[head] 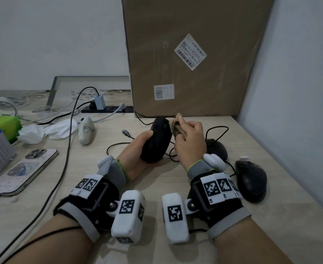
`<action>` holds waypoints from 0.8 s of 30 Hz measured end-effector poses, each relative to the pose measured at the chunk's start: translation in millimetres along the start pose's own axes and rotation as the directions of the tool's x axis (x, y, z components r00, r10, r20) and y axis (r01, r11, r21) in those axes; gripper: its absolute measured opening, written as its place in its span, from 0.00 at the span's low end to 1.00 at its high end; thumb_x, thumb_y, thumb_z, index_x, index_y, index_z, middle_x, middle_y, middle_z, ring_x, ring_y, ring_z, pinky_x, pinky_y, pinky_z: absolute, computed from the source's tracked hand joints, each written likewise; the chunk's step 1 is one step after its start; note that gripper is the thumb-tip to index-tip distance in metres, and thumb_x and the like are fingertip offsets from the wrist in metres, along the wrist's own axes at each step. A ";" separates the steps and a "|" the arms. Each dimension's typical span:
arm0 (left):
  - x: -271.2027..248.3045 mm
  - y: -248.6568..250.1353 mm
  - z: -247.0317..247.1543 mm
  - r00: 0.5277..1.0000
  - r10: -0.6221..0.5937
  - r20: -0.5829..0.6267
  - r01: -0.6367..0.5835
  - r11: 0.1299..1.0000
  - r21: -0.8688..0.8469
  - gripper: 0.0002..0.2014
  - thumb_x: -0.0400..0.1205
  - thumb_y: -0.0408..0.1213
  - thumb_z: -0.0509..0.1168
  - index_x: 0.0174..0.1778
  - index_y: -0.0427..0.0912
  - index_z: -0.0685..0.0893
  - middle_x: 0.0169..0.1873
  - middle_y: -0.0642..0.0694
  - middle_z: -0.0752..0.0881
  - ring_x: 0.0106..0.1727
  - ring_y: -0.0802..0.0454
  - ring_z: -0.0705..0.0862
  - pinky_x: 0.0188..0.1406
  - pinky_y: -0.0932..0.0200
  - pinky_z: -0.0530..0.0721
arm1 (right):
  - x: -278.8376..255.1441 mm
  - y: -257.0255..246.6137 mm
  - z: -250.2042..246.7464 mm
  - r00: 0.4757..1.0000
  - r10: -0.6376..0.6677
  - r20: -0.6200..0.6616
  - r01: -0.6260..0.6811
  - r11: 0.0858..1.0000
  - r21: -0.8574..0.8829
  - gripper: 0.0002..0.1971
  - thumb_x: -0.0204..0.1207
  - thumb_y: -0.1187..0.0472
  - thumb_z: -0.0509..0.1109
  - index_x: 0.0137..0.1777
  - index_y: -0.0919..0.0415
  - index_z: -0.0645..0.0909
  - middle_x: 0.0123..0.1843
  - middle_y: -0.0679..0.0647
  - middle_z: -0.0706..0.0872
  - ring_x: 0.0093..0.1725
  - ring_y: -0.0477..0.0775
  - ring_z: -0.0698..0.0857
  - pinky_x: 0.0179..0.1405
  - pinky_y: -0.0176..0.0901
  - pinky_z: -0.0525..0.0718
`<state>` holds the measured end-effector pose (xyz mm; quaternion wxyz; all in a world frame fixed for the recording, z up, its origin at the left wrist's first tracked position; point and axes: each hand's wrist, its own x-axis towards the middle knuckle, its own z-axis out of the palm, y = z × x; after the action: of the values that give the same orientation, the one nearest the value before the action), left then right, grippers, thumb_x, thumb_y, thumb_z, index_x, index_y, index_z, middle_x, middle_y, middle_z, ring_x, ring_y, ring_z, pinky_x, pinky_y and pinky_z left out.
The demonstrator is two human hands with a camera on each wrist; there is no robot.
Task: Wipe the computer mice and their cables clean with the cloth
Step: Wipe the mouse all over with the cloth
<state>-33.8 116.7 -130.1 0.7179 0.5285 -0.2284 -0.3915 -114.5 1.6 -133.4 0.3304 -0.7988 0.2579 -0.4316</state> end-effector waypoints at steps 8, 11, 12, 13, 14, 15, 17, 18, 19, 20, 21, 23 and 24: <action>-0.1 0.0 -2.7 1.000 0.025 -0.003 -0.025 1.000 0.015 0.19 0.85 0.41 0.55 0.71 0.38 0.74 0.55 0.38 0.81 0.48 0.48 0.81 0.49 0.51 0.81 | -4.3 -6.1 3.0 0.989 -0.115 0.097 0.112 0.993 0.037 0.23 0.75 0.69 0.60 0.65 0.50 0.83 0.55 0.49 0.76 0.51 0.45 0.77 0.54 0.39 0.80; -0.7 0.3 -1.6 1.000 0.018 0.024 -0.018 1.000 0.025 0.20 0.86 0.41 0.54 0.71 0.38 0.74 0.54 0.38 0.82 0.47 0.48 0.82 0.48 0.51 0.81 | -1.9 -2.8 1.5 0.995 -0.039 0.088 0.037 0.999 0.028 0.27 0.75 0.69 0.58 0.72 0.48 0.76 0.56 0.47 0.72 0.51 0.41 0.75 0.52 0.36 0.79; -0.4 0.7 -1.3 1.000 0.012 0.022 -0.012 1.000 0.016 0.20 0.85 0.43 0.54 0.71 0.38 0.74 0.51 0.40 0.83 0.45 0.49 0.82 0.48 0.52 0.81 | -1.1 -1.6 1.5 0.997 -0.026 0.075 0.024 0.999 0.028 0.28 0.76 0.69 0.58 0.74 0.47 0.73 0.58 0.46 0.71 0.52 0.40 0.75 0.50 0.32 0.77; 0.0 1.2 -1.1 1.000 0.005 0.009 -0.005 1.000 0.003 0.21 0.85 0.44 0.54 0.71 0.38 0.74 0.50 0.41 0.84 0.44 0.49 0.82 0.49 0.51 0.81 | -0.5 -1.0 1.1 0.998 -0.012 0.054 0.011 1.000 0.026 0.29 0.76 0.69 0.58 0.75 0.46 0.71 0.58 0.46 0.70 0.51 0.39 0.75 0.48 0.30 0.74; 1.1 1.2 -1.8 1.000 0.001 -0.012 -0.001 1.000 -0.007 0.21 0.85 0.45 0.54 0.71 0.39 0.75 0.48 0.41 0.84 0.43 0.49 0.82 0.49 0.51 0.81 | 0.1 -0.7 1.1 1.000 -0.002 0.030 0.002 1.000 0.026 0.28 0.76 0.69 0.58 0.75 0.46 0.72 0.58 0.47 0.70 0.50 0.39 0.74 0.47 0.29 0.73; 2.1 1.2 -2.7 0.999 0.001 -0.034 -0.002 1.000 -0.016 0.21 0.85 0.45 0.54 0.71 0.39 0.75 0.48 0.41 0.84 0.43 0.49 0.82 0.49 0.50 0.81 | 0.0 -0.9 1.1 1.000 -0.002 0.011 0.002 0.999 0.037 0.26 0.76 0.69 0.59 0.72 0.47 0.76 0.57 0.47 0.72 0.48 0.39 0.73 0.46 0.28 0.72; 3.0 1.0 -4.2 0.998 0.008 -0.055 -0.008 1.000 -0.017 0.21 0.85 0.45 0.54 0.71 0.38 0.74 0.47 0.41 0.84 0.42 0.50 0.82 0.50 0.49 0.81 | -1.2 -2.8 1.9 0.999 -0.043 0.020 0.041 0.997 0.072 0.22 0.75 0.69 0.60 0.64 0.51 0.84 0.53 0.46 0.75 0.46 0.38 0.72 0.43 0.24 0.72; 2.6 0.8 -4.5 0.999 0.012 -0.048 -0.012 1.000 -0.011 0.21 0.85 0.45 0.54 0.71 0.38 0.74 0.48 0.41 0.83 0.43 0.50 0.82 0.50 0.49 0.81 | -2.0 -3.6 3.1 0.997 -0.074 0.039 0.070 0.994 0.081 0.21 0.74 0.70 0.60 0.61 0.52 0.86 0.52 0.46 0.75 0.46 0.38 0.73 0.44 0.24 0.73; 1.8 1.1 -4.1 0.999 0.016 -0.031 -0.016 1.000 -0.006 0.20 0.85 0.44 0.54 0.71 0.39 0.75 0.50 0.40 0.83 0.44 0.50 0.82 0.51 0.49 0.80 | -2.8 -4.3 3.9 0.994 -0.096 0.058 0.091 0.993 0.081 0.21 0.74 0.70 0.61 0.61 0.52 0.86 0.51 0.46 0.75 0.46 0.40 0.74 0.46 0.27 0.75; 1.0 1.2 -4.1 1.000 0.021 -0.009 -0.021 1.000 0.001 0.19 0.85 0.43 0.54 0.70 0.40 0.75 0.53 0.39 0.82 0.46 0.49 0.82 0.52 0.49 0.80 | -3.0 -4.6 4.4 0.992 -0.097 0.076 0.092 0.993 0.071 0.22 0.74 0.70 0.60 0.62 0.51 0.85 0.52 0.47 0.75 0.47 0.41 0.74 0.49 0.31 0.77; 0.0 1.4 -3.7 1.000 0.024 0.014 -0.025 1.000 0.012 0.18 0.85 0.41 0.54 0.69 0.40 0.76 0.54 0.38 0.82 0.47 0.48 0.82 0.52 0.49 0.80 | -2.8 -4.3 4.4 0.993 -0.081 0.089 0.076 0.996 0.055 0.23 0.74 0.69 0.60 0.65 0.50 0.83 0.53 0.47 0.74 0.48 0.41 0.74 0.49 0.33 0.77; -0.8 1.8 -2.9 0.999 0.028 0.035 -0.029 0.999 0.033 0.18 0.86 0.40 0.54 0.70 0.40 0.76 0.54 0.39 0.83 0.48 0.48 0.82 0.51 0.50 0.80 | -1.3 -1.6 3.3 0.995 -0.048 0.092 0.046 0.999 0.025 0.26 0.75 0.69 0.59 0.71 0.49 0.77 0.54 0.46 0.71 0.48 0.40 0.72 0.48 0.30 0.73; -0.5 1.6 -2.5 0.999 0.024 0.032 -0.025 0.999 0.031 0.19 0.86 0.41 0.53 0.71 0.40 0.75 0.54 0.40 0.83 0.47 0.48 0.82 0.51 0.51 0.80 | -0.7 0.0 2.6 0.996 -0.038 0.079 0.037 0.999 0.019 0.27 0.75 0.69 0.59 0.73 0.48 0.75 0.55 0.45 0.70 0.49 0.38 0.72 0.46 0.27 0.71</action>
<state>-31.7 118.8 -129.4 0.7105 0.5304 -0.2525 -0.3873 -112.7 3.0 -134.8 0.3393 -0.8169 0.2257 -0.4081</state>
